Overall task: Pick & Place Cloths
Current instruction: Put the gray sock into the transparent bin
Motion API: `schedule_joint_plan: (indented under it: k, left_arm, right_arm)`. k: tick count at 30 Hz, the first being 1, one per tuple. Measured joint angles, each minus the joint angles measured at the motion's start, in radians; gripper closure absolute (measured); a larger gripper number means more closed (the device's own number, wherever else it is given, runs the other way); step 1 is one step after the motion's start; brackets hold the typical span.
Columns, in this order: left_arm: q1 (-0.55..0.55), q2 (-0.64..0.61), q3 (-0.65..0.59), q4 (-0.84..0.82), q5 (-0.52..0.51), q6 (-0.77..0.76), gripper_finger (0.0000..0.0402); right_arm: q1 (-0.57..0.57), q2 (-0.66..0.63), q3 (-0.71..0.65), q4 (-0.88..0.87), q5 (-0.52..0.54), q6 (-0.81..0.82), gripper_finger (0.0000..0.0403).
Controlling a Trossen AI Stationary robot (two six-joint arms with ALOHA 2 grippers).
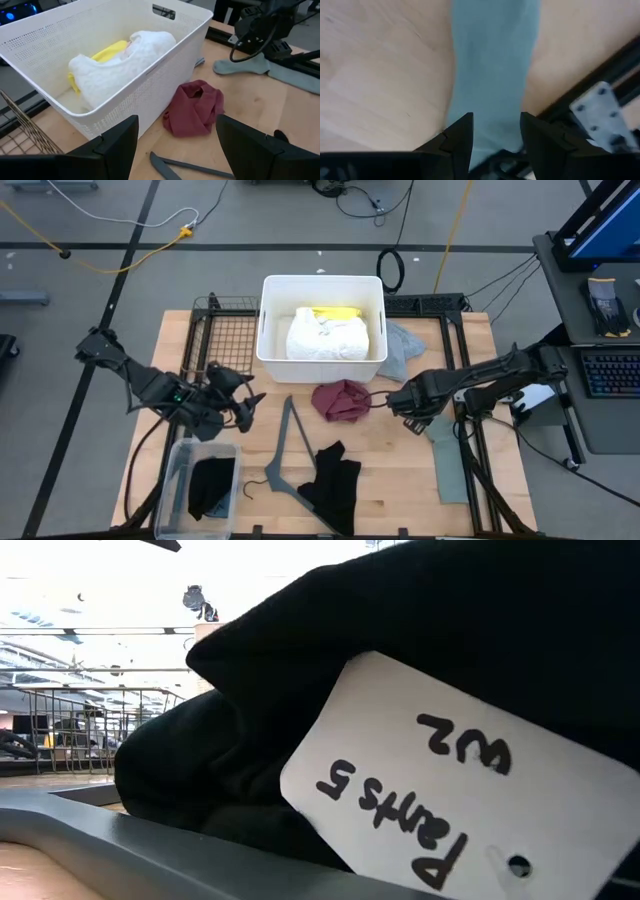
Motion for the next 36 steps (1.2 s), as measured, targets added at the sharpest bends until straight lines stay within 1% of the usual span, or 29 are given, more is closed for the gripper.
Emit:
schedule_joint_plan:
  k: [5,8,13,17,20,22,34,36]
  left_arm:
    - [0.021,0.0,0.0,0.0,0.009,0.025,0.0131]
    - [0.029,0.0,0.0,0.0,0.036,0.025,0.0131]
    - [0.034,0.0,0.0,0.0,0.052,0.04,0.0131]
    - [0.035,0.0,0.0,0.0,0.052,0.051,0.0131]
    - [0.034,0.0,0.0,0.0,0.052,0.059,0.0131]
    - [0.035,0.0,0.0,0.0,0.052,0.068,0.0131]
    - [0.046,0.0,-0.001,0.0,0.052,0.085,0.0131]
    - [0.047,-0.001,-0.018,0.031,0.051,0.089,0.0131]
  right_arm:
    - [0.0,0.0,-0.045,0.071,-0.053,0.01,0.0247]
    - [0.0,0.0,-0.053,0.101,-0.076,0.009,0.0247]
    - [0.0,0.0,-0.058,0.166,-0.076,0.011,0.0247]
    - [0.0,0.0,-0.059,0.201,-0.073,0.048,0.0247]
    - [0.0,0.0,-0.064,0.211,-0.039,0.072,0.0247]
    - [0.0,0.0,-0.084,0.227,-0.023,0.092,0.0247]
    - [0.0,0.001,-0.225,0.363,-0.022,0.177,0.0247]
    - [0.0,0.001,-0.253,0.389,-0.023,0.194,0.0247]
